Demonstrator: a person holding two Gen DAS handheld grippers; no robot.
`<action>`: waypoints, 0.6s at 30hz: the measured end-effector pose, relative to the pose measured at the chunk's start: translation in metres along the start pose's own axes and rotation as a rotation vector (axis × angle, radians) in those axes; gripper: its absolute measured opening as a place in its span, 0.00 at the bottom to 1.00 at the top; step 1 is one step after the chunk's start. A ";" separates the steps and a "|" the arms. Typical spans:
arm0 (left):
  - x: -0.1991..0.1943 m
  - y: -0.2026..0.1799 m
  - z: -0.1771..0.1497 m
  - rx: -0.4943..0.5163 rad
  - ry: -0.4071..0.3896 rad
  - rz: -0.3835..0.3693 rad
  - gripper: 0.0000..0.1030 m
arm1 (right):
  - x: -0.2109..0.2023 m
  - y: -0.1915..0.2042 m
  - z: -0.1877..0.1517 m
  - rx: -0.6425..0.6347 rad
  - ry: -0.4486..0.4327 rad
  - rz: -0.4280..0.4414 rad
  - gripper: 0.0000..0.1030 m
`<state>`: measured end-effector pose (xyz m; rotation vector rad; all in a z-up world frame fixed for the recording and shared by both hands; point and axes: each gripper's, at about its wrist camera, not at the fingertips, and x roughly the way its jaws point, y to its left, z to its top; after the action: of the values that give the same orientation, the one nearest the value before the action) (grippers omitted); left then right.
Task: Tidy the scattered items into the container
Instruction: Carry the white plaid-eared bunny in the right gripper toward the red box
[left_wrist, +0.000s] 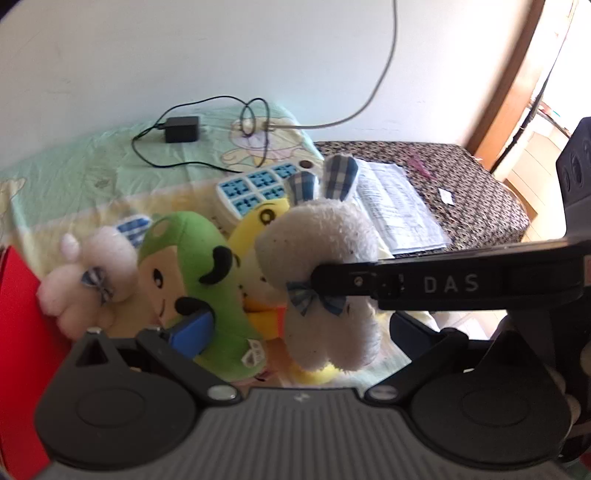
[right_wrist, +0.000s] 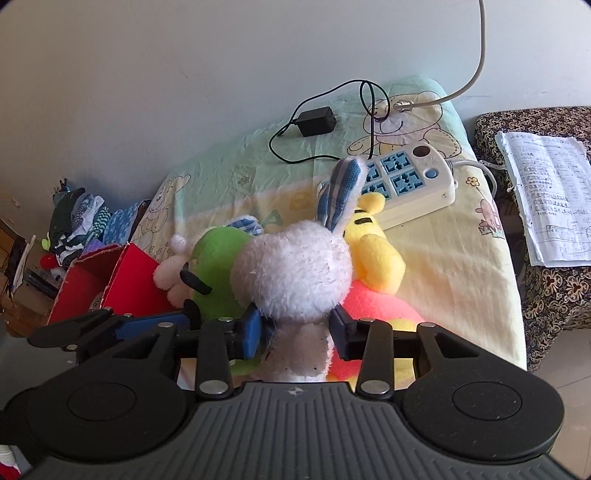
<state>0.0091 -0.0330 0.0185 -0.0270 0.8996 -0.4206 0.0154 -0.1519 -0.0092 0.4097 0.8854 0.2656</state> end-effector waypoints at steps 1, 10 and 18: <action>0.000 -0.004 -0.001 0.011 -0.001 -0.013 0.99 | -0.004 -0.001 0.000 -0.002 -0.001 0.000 0.41; 0.004 -0.025 -0.013 0.008 0.030 -0.070 0.93 | -0.030 0.005 -0.014 0.008 0.001 0.066 0.41; -0.038 -0.013 -0.024 -0.022 -0.037 -0.006 0.82 | -0.030 0.042 -0.019 -0.064 0.012 0.140 0.41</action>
<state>-0.0342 -0.0275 0.0347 -0.0580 0.8677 -0.4146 -0.0197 -0.1221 0.0196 0.4117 0.8591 0.4244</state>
